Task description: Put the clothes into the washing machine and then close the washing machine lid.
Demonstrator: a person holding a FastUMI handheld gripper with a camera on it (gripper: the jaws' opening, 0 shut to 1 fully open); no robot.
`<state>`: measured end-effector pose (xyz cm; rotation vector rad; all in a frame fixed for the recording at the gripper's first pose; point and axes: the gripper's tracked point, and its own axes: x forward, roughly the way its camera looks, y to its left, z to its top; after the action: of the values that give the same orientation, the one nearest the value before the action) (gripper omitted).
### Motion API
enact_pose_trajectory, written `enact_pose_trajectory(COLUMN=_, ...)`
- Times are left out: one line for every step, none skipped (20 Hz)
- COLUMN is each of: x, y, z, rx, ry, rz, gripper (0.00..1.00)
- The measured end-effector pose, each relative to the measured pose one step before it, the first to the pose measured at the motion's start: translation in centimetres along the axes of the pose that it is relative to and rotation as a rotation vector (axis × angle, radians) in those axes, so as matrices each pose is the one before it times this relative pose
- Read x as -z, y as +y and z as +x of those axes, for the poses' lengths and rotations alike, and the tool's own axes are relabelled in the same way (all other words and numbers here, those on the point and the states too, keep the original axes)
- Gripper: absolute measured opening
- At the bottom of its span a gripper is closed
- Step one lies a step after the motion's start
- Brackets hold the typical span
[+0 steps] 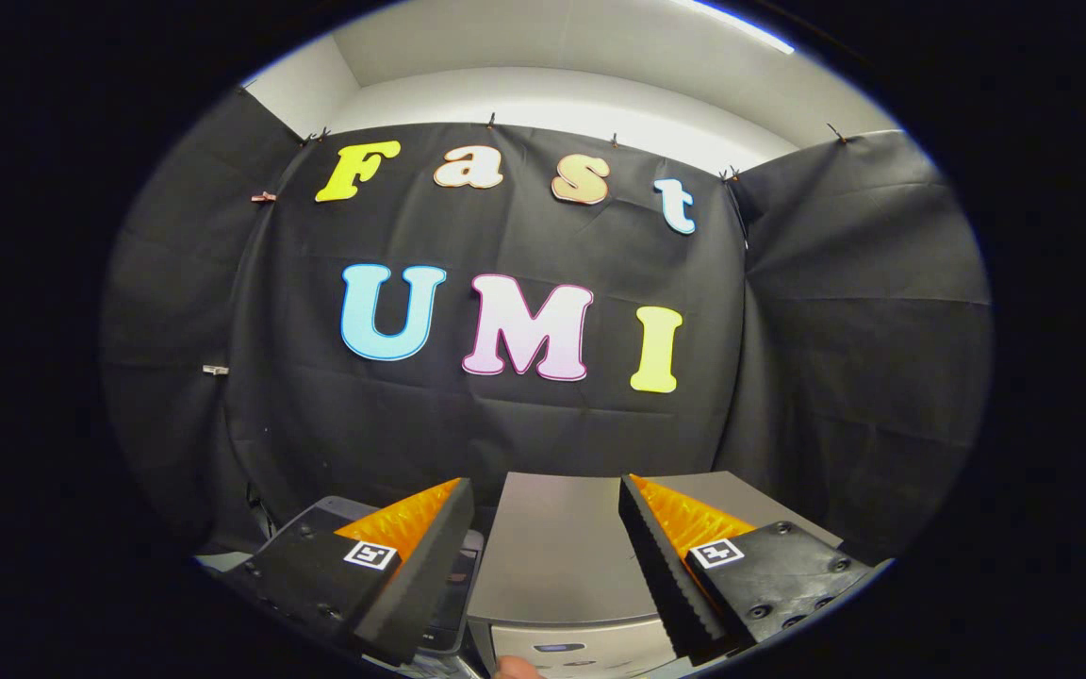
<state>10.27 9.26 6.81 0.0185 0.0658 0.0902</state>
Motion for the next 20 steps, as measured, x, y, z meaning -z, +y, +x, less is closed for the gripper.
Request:
enact_pose_trajectory(x=-0.107, y=-0.058, z=-0.015, rx=0.00001, ry=-0.00131, rz=0.00172, gripper=0.97)
enact_pose_trajectory(x=-0.062, y=-0.052, z=-0.038, rx=0.00099, ry=-0.00187, rz=0.00190, gripper=0.97)
enact_pose_trajectory(x=-0.036, y=0.052, z=0.069, rx=-0.00066, ry=-0.00050, rz=0.00200, gripper=0.97)
enact_pose_trajectory(x=-0.039, y=-0.025, z=-0.077, rx=-0.00104, ry=-0.00089, rz=0.00103, gripper=0.97)
enact_pose_trajectory(x=0.020, y=-0.046, z=-0.017, rx=-0.00042, ry=-0.00032, rz=-0.00065, gripper=0.97)
enact_pose_trajectory(x=0.016, y=-0.092, z=0.022, rx=0.00167, ry=0.00054, rz=-0.00137, gripper=0.97)
enact_pose_trajectory(x=-0.047, y=-0.109, z=0.025, rx=0.00163, ry=-0.00083, rz=-0.00121, gripper=0.97)
enact_pose_trajectory(x=-0.005, y=-0.100, z=0.018, rx=0.00199, ry=-0.00082, rz=0.00151, gripper=0.97)
enact_pose_trajectory(x=-0.050, y=-0.003, z=0.006, rx=0.00088, ry=-0.00272, rz=0.00560, gripper=0.97)
enact_pose_trajectory(x=0.034, y=0.210, z=0.083, rx=-0.00592, ry=-0.00119, rz=0.00618, gripper=0.97)
enact_pose_trajectory(x=0.214, y=0.124, z=0.072, rx=-0.00277, ry=0.00437, rz=0.00271, gripper=0.97)
enact_pose_trajectory(x=0.218, y=-0.094, z=0.082, rx=0.00098, ry=0.00541, rz=-0.00178, gripper=0.97)
enact_pose_trajectory(x=0.141, y=0.081, z=0.119, rx=-0.00137, ry=0.00448, rz=-0.00369, gripper=0.97)
enact_pose_trajectory(x=0.075, y=0.038, z=0.045, rx=-0.00170, ry=0.00129, rz=-0.00267, gripper=0.97)
enact_pose_trajectory(x=0.027, y=0.018, z=0.054, rx=-0.00279, ry=-0.00060, rz=-0.00213, gripper=0.97)
enact_pose_trajectory(x=0.002, y=0.038, z=0.049, rx=-0.00094, ry=-0.00089, rz=-0.00289, gripper=0.97)
enact_pose_trajectory(x=0.019, y=-0.121, z=0.011, rx=0.00188, ry=-0.00083, rz=-0.00386, gripper=0.97)
enact_pose_trajectory(x=-0.018, y=-0.053, z=0.000, rx=0.00113, ry=-0.00082, rz=-0.00195, gripper=0.97)
enact_pose_trajectory(x=0.041, y=0.008, z=-0.017, rx=-0.00052, ry=-0.00112, rz=0.00090, gripper=0.97)
enact_pose_trajectory(x=0.067, y=-0.019, z=-0.124, rx=-0.00045, ry=-0.00004, rz=0.00165, gripper=0.97)
